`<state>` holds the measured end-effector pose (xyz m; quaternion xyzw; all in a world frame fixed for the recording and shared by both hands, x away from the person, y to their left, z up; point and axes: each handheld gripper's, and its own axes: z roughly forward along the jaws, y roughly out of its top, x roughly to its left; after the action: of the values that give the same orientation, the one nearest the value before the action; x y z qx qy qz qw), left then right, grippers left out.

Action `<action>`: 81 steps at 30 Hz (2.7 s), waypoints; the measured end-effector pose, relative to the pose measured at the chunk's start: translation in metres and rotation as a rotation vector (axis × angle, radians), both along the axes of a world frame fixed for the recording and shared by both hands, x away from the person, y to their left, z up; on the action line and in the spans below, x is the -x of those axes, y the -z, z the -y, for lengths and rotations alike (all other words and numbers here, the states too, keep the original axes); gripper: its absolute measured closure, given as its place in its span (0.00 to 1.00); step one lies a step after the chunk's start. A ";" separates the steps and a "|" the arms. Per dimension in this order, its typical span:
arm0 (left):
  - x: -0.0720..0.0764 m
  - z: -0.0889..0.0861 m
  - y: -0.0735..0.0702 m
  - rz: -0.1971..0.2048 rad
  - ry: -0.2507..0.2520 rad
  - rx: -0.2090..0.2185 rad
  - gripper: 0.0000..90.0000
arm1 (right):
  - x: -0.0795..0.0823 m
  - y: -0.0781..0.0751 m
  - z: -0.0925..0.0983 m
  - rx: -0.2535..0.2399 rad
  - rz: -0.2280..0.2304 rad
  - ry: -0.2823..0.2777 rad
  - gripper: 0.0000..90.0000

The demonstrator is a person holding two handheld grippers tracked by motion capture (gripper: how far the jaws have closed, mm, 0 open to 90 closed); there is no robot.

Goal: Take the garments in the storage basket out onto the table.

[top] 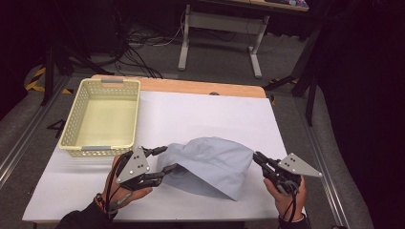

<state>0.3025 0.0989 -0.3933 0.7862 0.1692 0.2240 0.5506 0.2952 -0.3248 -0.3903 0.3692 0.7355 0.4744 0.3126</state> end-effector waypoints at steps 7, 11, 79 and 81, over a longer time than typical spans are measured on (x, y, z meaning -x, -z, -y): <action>0.000 -0.010 0.001 -0.051 -0.036 0.036 0.45 | -0.004 0.008 0.026 0.023 -0.011 0.124 0.93; -0.009 -0.006 0.009 -0.093 -0.063 0.005 0.46 | -0.008 0.016 0.031 0.057 -0.043 0.161 0.92; -0.022 -0.005 0.013 -0.104 -0.134 -0.125 0.30 | -0.013 0.033 -0.017 0.037 -0.131 -0.001 0.41; -0.016 -0.005 0.022 -0.119 -0.108 -0.170 0.30 | -0.011 0.035 -0.020 0.058 -0.119 -0.029 0.40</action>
<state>0.3189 0.1034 -0.4154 0.8316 0.2241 0.2200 0.4582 0.3065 -0.3044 -0.4249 0.3768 0.7713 0.4348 0.2720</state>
